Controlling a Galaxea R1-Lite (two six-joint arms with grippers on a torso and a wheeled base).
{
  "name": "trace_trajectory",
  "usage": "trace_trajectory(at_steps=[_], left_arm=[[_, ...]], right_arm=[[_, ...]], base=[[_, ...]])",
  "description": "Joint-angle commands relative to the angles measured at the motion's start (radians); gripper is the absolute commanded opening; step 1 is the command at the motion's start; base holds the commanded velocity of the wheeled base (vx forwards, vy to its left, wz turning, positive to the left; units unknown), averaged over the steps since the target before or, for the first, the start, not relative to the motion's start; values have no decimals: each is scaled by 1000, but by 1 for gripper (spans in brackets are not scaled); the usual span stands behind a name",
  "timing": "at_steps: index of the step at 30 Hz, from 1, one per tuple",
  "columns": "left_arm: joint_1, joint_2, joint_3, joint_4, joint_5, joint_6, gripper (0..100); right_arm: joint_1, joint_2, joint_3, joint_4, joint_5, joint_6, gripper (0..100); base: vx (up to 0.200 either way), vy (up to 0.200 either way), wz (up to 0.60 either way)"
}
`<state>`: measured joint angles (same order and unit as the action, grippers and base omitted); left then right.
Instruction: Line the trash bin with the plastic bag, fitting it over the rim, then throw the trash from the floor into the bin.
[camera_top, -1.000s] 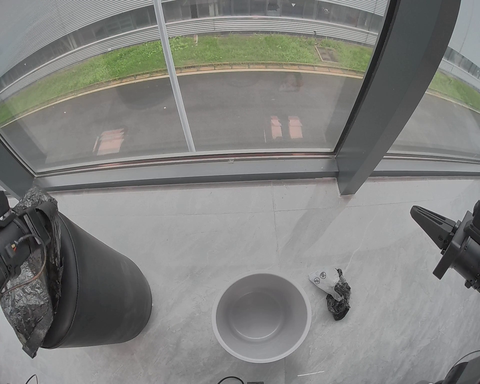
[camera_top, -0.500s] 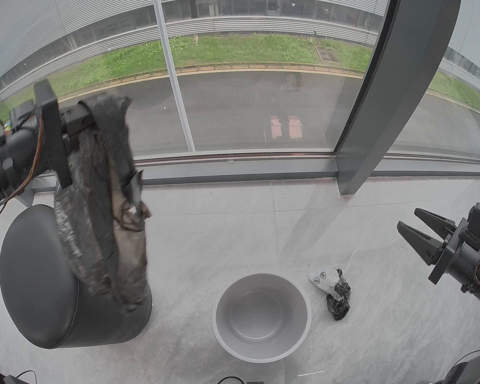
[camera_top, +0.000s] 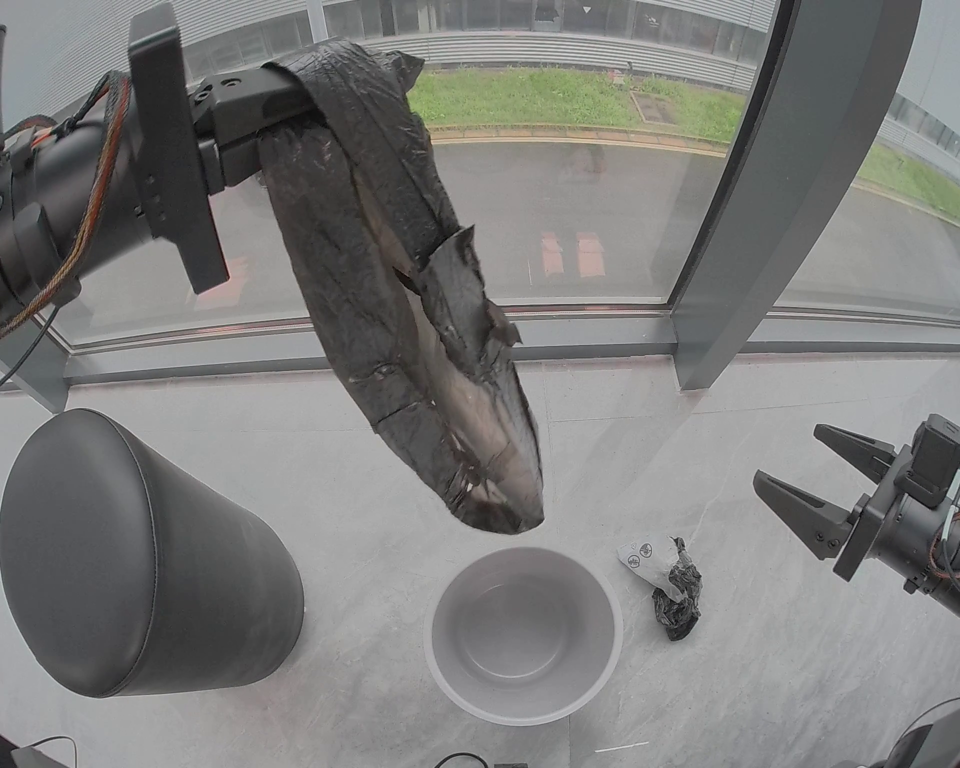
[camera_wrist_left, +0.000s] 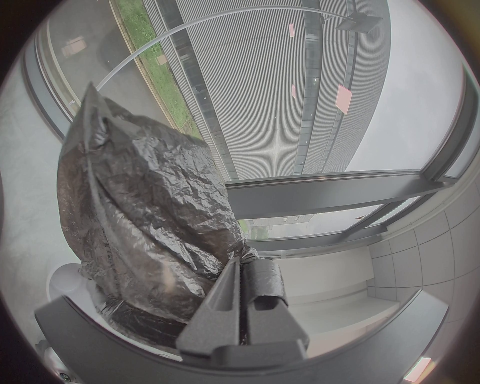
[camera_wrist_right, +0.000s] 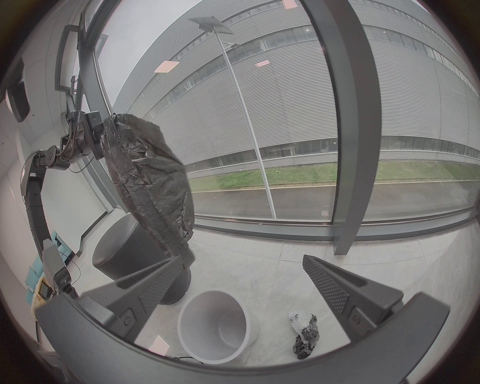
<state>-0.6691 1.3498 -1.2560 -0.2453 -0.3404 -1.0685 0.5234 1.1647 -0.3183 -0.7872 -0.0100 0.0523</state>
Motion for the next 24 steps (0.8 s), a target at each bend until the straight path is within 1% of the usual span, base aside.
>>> trace_trajectory(at_steps=[1, 2, 3, 7, 8, 10, 11, 12, 13, 14, 16, 18, 19, 20, 24], left_arm=[[-3, 5, -20, 0, -2, 1, 0], [-3, 6, -22, -2, -2, 1, 0], [-3, 8, -23, -3, -2, 1, 0], [-3, 11, -36, -3, -2, 1, 0], [-3, 11, -36, -3, -2, 1, 0], [-3, 11, -36, -3, 0, 1, 0], [-1, 11, -36, -2, -2, -1, 0], [-1, 9, -34, -2, 0, -1, 0], [0, 9, -34, -2, 0, -1, 0], [-1, 6, -33, -2, 1, -2, 0], [-1, 2, -33, -2, 1, -4, 0], [-1, 0, -33, -3, 4, -4, 0], [-1, 0, -33, -3, 4, -4, 0], [-1, -1, -33, -3, 6, -4, 0], [0, -3, -31, -3, 9, -4, 0]], right_arm=[[87, 162, -87, -4, -53, 1, 100], [110, 205, -113, -7, -76, 0, 100], [127, 237, -133, -9, -88, -2, 100], [239, 400, -231, -21, -131, -3, 100], [244, 405, -234, -21, -133, -3, 100], [316, 498, -297, -21, -176, -3, 100], [326, 512, -306, -21, -183, -3, 100], [362, 558, -341, -21, -209, -3, 100], [365, 563, -344, -21, -212, -3, 100], [403, 618, -392, -23, -254, -2, 100], [441, 664, -444, -23, -297, -2, 100], [469, 705, -493, -23, -335, -2, 100], [469, 705, -493, -23, -335, -2, 100], [484, 737, -538, -23, -361, -3, 100], [491, 802, -605, -47, -401, -14, 100]], base=[[0, 0, 0], [0, 0, 0], [0, 0, 0], [0, 0, 0], [0, 0, 0], [0, 0, 0], [0, 0, 0], [0, 0, 0], [0, 0, 0], [0, 0, 0], [0, 0, 0], [0, 0, 0], [0, 0, 0], [0, 0, 0], [0, 0, 0]])
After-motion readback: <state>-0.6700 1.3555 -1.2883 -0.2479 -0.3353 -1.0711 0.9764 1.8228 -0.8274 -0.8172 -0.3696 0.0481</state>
